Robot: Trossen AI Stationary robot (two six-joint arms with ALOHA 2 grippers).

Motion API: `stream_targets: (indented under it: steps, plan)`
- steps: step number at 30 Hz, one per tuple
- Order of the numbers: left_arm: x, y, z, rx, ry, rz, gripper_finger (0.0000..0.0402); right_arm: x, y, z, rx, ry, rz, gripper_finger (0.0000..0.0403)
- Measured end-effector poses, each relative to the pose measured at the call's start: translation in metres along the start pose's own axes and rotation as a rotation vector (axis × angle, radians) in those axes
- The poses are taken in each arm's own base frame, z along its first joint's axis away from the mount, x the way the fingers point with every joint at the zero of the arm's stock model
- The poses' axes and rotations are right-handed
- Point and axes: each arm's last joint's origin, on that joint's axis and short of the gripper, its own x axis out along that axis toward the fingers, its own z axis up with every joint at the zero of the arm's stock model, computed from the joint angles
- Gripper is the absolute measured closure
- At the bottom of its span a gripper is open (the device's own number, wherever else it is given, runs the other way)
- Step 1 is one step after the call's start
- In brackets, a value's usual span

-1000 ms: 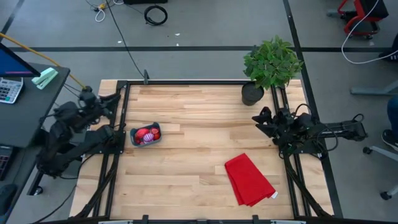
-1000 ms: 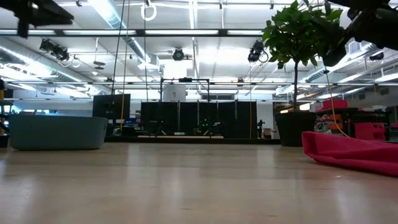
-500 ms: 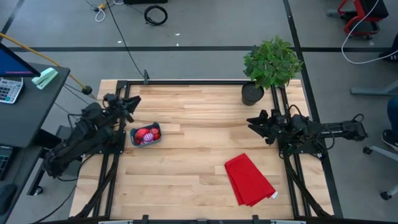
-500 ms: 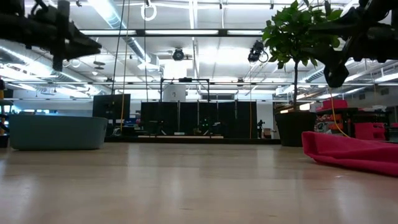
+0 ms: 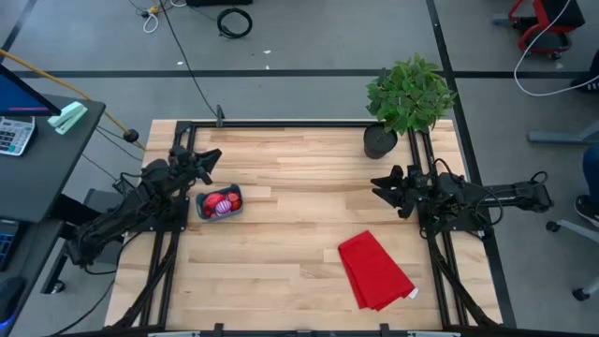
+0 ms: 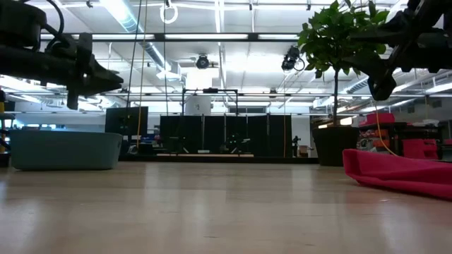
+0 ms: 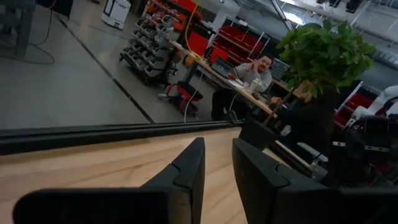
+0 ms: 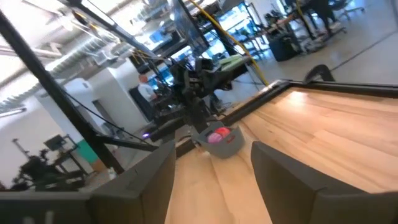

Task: Pick and placing Produce into tupperware
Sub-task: Return to Home Position

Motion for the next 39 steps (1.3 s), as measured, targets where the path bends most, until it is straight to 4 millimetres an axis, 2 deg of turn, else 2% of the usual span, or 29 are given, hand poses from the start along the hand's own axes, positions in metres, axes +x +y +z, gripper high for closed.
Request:
stream_targets:
  steps: [18, 30, 39]
  plan:
    - [0.0, 0.001, -0.002, 0.099, 0.016, 0.015, 0.0317, -0.004, -0.016, -0.021, 0.044, 0.179, -0.219, 0.0183]
    - [0.0, 0.0, 0.001, 0.09, 0.0, 0.014, 0.0318, -0.004, -0.017, -0.021, -0.046, 0.202, -0.211, 0.0183]
    - [-0.001, -0.001, 0.002, 0.088, -0.006, 0.01, 0.0315, -0.004, -0.017, -0.022, -0.051, 0.204, -0.212, 0.0183]
